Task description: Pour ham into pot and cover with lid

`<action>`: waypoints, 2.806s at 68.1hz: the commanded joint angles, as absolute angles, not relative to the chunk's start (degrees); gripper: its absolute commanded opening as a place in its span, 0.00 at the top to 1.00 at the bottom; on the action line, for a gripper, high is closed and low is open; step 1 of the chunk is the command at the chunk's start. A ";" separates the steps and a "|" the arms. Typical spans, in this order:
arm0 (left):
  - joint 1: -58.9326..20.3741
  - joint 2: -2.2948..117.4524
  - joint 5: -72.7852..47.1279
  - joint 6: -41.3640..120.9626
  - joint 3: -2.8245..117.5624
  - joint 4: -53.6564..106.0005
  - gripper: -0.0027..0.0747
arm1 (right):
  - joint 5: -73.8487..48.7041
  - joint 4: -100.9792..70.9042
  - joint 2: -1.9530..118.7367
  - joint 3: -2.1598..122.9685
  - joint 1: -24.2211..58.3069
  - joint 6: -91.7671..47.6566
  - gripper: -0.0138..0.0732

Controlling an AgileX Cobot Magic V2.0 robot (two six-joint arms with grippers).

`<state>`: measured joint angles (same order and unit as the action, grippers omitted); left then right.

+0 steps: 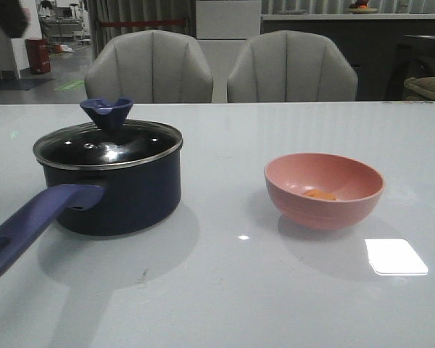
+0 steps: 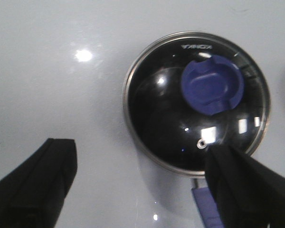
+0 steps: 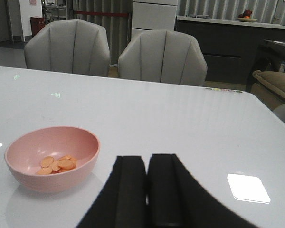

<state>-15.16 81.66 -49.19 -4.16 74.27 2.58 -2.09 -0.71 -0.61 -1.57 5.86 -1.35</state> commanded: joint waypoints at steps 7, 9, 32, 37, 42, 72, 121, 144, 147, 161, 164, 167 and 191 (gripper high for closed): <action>-20.82 90.54 -50.83 -11.12 86.58 -2.13 0.18 | 2.78 0.00 -1.74 -1.23 5.57 -1.31 0.67; -21.44 91.88 -51.35 -11.55 88.22 -2.53 0.18 | 2.78 0.00 -1.74 -1.23 5.57 -1.31 0.67; -23.34 105.87 -62.96 -16.21 105.01 -3.22 0.18 | 2.78 0.00 -1.74 -1.23 5.57 -1.31 0.67; -23.34 107.62 -65.60 -16.51 107.38 -3.22 0.18 | 2.78 0.00 -1.74 -1.23 5.57 -1.31 0.67; -23.34 109.16 -67.57 -17.87 108.77 -3.10 0.18 | 2.78 0.00 -1.74 -1.23 5.57 -1.31 0.67; -23.34 112.91 -68.71 -19.00 109.37 1.25 0.18 | 2.78 0.00 -1.74 -1.23 5.57 -1.31 0.67; -23.34 113.17 -70.33 -19.00 109.37 1.34 0.64 | 2.78 0.00 -1.74 -1.23 5.57 -1.31 0.67; -23.34 113.04 -70.33 -18.64 111.05 1.34 0.75 | 2.78 0.00 -1.74 -1.23 5.57 -1.31 0.67; -23.34 112.95 -70.45 -18.64 111.64 1.44 0.76 | 2.78 0.00 -1.74 -1.23 5.57 -1.31 0.67; -23.34 112.81 -71.24 -18.08 114.03 1.37 0.77 | 2.78 0.00 -1.74 -1.23 5.57 -1.31 0.67; -23.34 112.70 -71.24 -17.71 114.03 1.37 0.77 | 2.78 0.00 -1.74 -1.23 5.57 -1.31 0.67; -23.34 112.70 -71.38 -17.46 114.03 1.37 0.77 | 2.78 0.00 -1.74 -1.23 5.57 -1.31 0.67; -22.12 109.65 -71.63 -12.16 114.03 1.12 0.77 | 2.78 0.00 -1.74 -1.23 5.57 -1.31 0.67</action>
<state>-23.18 115.51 -71.67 -13.72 112.06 1.02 -2.09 -0.71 -0.61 -1.57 5.86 -1.35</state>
